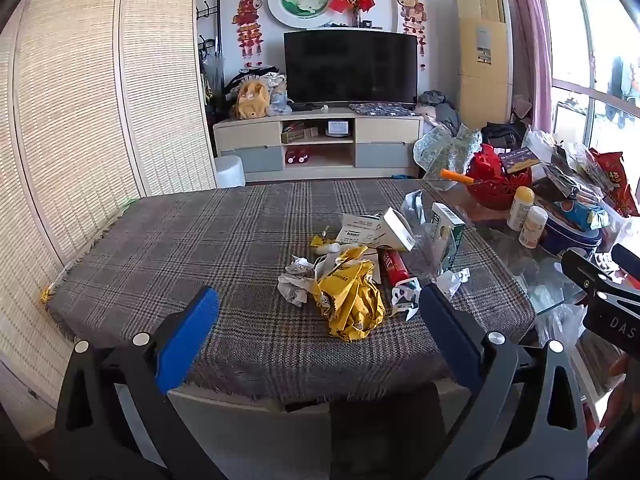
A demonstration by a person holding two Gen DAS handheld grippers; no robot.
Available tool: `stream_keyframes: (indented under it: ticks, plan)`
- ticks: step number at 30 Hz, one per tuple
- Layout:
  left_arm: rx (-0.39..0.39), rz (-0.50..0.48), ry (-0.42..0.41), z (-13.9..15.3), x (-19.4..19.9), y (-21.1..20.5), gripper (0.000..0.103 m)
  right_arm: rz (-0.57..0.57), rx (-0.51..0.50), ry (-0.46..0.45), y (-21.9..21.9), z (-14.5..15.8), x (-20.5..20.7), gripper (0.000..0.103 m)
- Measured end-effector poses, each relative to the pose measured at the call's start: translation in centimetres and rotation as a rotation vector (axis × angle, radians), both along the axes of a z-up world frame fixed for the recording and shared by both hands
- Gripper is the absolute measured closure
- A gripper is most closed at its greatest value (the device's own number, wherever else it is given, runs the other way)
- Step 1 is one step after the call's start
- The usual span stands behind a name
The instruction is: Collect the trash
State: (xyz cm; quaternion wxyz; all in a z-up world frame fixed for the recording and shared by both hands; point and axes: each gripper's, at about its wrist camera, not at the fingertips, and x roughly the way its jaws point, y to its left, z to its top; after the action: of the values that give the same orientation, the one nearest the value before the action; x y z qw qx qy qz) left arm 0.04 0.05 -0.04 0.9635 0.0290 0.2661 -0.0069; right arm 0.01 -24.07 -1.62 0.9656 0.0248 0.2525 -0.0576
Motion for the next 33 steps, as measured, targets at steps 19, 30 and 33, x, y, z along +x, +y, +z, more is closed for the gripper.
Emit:
stream_keyframes:
  ticks: [19,30,33]
  plan:
    - [-0.017,-0.004,-0.01,0.5,-0.3,0.3,0.008,0.003,0.01,0.004,-0.2,0.1,-0.1,0.003]
    - [-0.016,-0.001,-0.014,0.6,-0.3,0.3,0.008,0.001,0.012,0.005,-0.2,0.0,0.0,0.003]
    - [-0.015,-0.002,-0.015,0.7,-0.3,0.2,0.008,0.002,0.011,0.006,-0.2,0.0,0.0,0.003]
